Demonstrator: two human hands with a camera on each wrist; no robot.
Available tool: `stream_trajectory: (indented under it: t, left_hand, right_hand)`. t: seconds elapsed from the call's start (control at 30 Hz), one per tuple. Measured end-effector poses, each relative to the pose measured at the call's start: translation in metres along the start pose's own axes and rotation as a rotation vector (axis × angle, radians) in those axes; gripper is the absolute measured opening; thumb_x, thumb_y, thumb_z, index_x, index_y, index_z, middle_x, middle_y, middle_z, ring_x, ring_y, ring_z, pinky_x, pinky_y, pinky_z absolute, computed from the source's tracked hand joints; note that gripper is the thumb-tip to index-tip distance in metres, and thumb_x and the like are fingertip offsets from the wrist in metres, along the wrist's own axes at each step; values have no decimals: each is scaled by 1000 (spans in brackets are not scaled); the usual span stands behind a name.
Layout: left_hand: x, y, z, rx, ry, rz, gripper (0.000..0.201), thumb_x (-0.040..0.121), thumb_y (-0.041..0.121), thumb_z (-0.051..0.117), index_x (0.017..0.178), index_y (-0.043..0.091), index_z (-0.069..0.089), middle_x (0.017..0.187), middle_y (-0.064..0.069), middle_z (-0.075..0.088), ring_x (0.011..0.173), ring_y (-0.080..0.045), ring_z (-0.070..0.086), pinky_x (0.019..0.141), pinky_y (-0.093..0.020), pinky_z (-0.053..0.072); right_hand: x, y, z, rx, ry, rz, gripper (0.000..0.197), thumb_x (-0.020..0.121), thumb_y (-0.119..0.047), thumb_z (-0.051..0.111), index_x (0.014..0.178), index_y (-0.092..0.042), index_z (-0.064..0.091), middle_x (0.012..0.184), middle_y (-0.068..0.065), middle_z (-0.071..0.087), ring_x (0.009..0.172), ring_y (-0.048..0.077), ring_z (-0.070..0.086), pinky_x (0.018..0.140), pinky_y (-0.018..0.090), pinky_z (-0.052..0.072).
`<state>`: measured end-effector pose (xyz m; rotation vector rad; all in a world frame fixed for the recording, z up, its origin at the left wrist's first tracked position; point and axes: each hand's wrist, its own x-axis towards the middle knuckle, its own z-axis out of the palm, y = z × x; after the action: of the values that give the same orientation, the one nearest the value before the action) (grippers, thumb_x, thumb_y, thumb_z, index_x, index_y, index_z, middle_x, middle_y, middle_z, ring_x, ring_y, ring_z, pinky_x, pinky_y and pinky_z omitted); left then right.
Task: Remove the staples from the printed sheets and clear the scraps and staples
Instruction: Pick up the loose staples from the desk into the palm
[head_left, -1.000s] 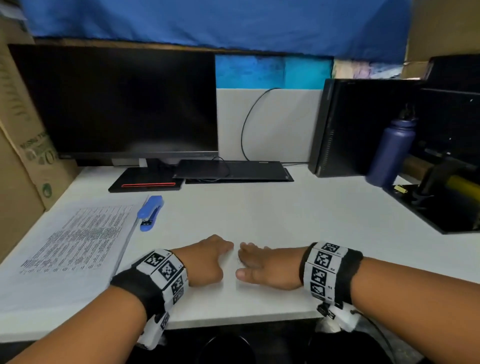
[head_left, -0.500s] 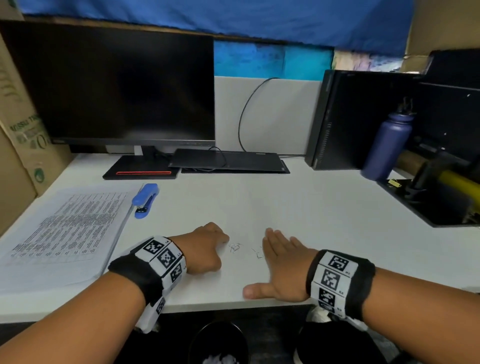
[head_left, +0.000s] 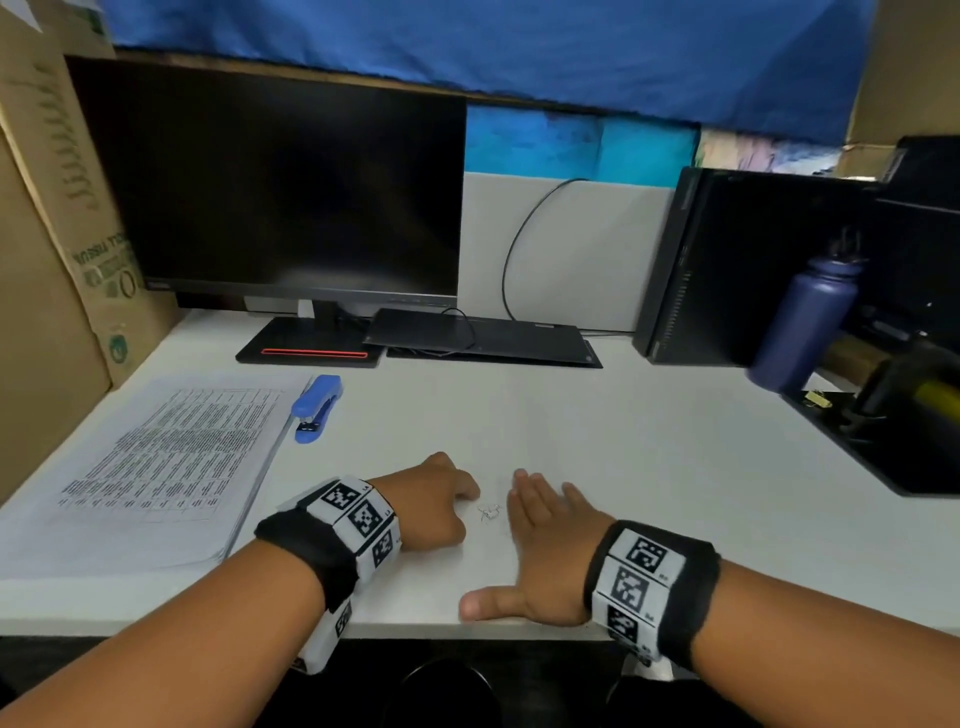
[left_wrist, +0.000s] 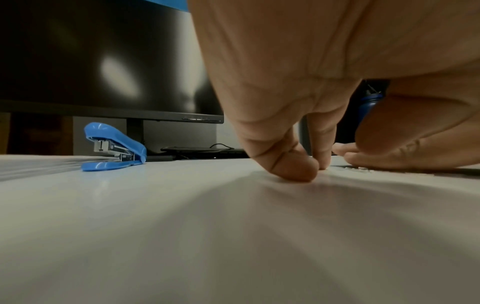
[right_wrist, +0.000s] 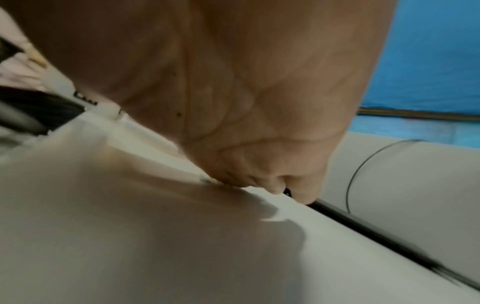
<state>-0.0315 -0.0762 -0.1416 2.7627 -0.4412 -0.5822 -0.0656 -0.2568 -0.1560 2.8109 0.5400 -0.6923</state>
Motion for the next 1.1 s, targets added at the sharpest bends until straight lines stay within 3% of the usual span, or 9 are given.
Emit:
stream_trajectory:
  t: [0.37,0.5,0.57,0.63,0.7,0.77,0.83,0.97,1.1]
  left_hand:
    - [4,-7,3,32,37,42,56,86,17,52,141,27,49,141,0,40,127,-20,49,109,-35,40]
    - [7,-8,2,26,64,63,49,85,15,57,134,23,53,128,-1,46,114,-21,54,101,-35,46]
    - [8,-7,1,7,77,68,46,87,12,56,131,23,54,124,1,47,113,-19,54,101,-32,45]
    - [11,-4,0,-1,88,79,47,88,9,52,132,24,54,125,4,49,116,-16,52,100,-24,40]
    - [14,2,1,6,94,106,48,88,5,49,131,25,57,125,4,51,116,-14,52,96,-19,37]
    - [15,11,2,20,80,143,49,88,1,46,130,23,59,126,3,53,117,-15,53,97,-19,37]
    - [12,19,5,18,46,189,49,90,-2,42,129,20,61,128,3,55,118,-13,54,99,-19,40]
    - [6,19,-2,-133,11,211,42,92,1,48,124,20,67,122,9,65,110,-4,59,89,-4,42]
    - [7,3,-10,-282,85,52,41,88,-4,47,116,15,71,102,7,68,97,-14,66,92,-27,55]
  right_hand:
    - [10,-1,-15,14,-31,-174,128,61,-99,15,152,-17,-20,161,1,-25,149,16,-19,122,45,-2]
    - [-21,11,-22,307,148,-115,114,75,-88,24,152,-16,-21,158,-3,-28,148,13,-20,123,37,-1]
    - [-33,19,-27,602,326,-17,98,86,-74,36,156,-17,-2,164,-3,-5,151,15,-2,122,35,10]
    - [-47,21,-24,1061,468,18,50,97,-46,49,136,-15,49,146,2,47,134,20,45,111,37,37]
    - [-63,15,-13,1539,348,-53,19,98,-16,50,89,-7,63,103,15,68,95,26,65,85,38,54]
    - [-77,4,8,1784,21,-222,31,99,-13,50,71,-4,59,86,24,65,78,33,65,68,36,56]
    - [-81,-3,34,1861,-274,-266,39,99,-21,52,65,-2,59,84,26,65,75,33,66,68,33,56]
    - [-66,3,83,1913,-538,-82,24,89,-2,51,96,15,68,97,27,69,86,32,70,78,32,55]
    - [-40,-7,111,2289,-397,296,33,95,0,42,113,24,55,114,39,62,103,52,63,68,48,60]
